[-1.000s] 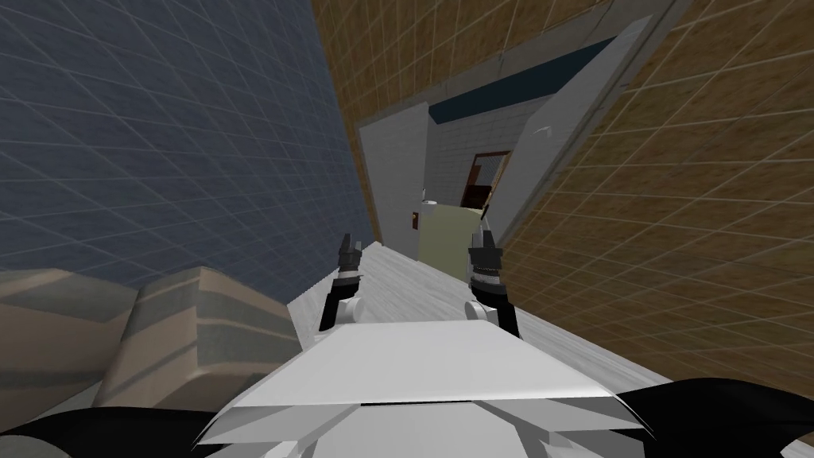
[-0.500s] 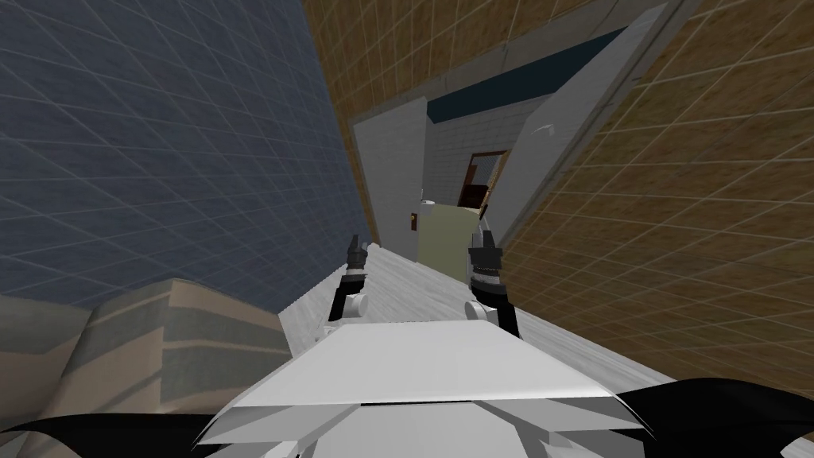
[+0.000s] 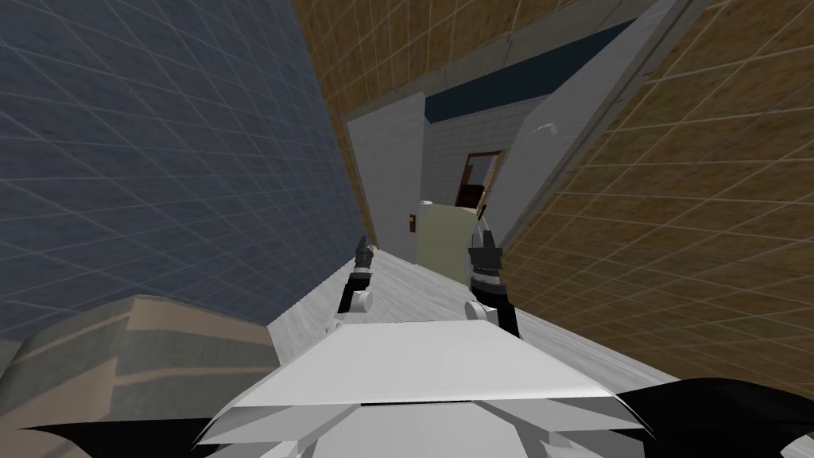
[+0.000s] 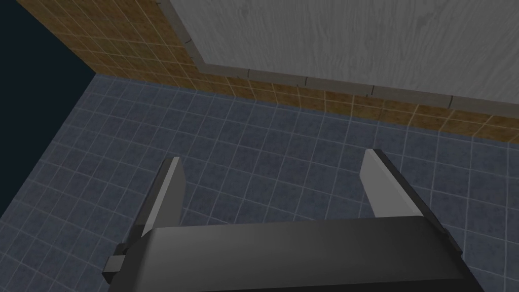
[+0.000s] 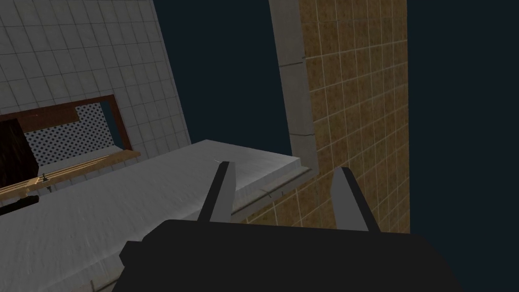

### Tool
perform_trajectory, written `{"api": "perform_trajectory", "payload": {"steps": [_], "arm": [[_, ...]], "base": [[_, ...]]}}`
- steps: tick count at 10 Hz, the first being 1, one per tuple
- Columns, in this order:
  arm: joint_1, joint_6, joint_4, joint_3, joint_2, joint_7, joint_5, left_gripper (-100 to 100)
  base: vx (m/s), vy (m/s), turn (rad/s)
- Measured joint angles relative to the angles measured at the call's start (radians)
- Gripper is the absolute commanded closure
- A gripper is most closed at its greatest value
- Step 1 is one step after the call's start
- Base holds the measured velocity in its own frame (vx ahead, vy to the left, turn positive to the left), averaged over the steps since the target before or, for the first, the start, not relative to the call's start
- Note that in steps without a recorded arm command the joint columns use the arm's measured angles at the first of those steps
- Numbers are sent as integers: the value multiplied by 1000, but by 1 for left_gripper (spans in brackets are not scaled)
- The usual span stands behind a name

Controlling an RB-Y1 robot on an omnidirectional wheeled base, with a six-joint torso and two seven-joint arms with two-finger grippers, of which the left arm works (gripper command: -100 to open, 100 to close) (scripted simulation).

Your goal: Push the door open

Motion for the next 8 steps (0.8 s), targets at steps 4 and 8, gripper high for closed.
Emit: {"api": "perform_trajectory", "payload": {"steps": [4, 8], "arm": [[-53, 5, 86, -16, 6, -8, 17, -100], [-110, 1, 182, -32, 10, -14, 36, -100]], "base": [[82, 23, -45], [88, 34, -68]]}}
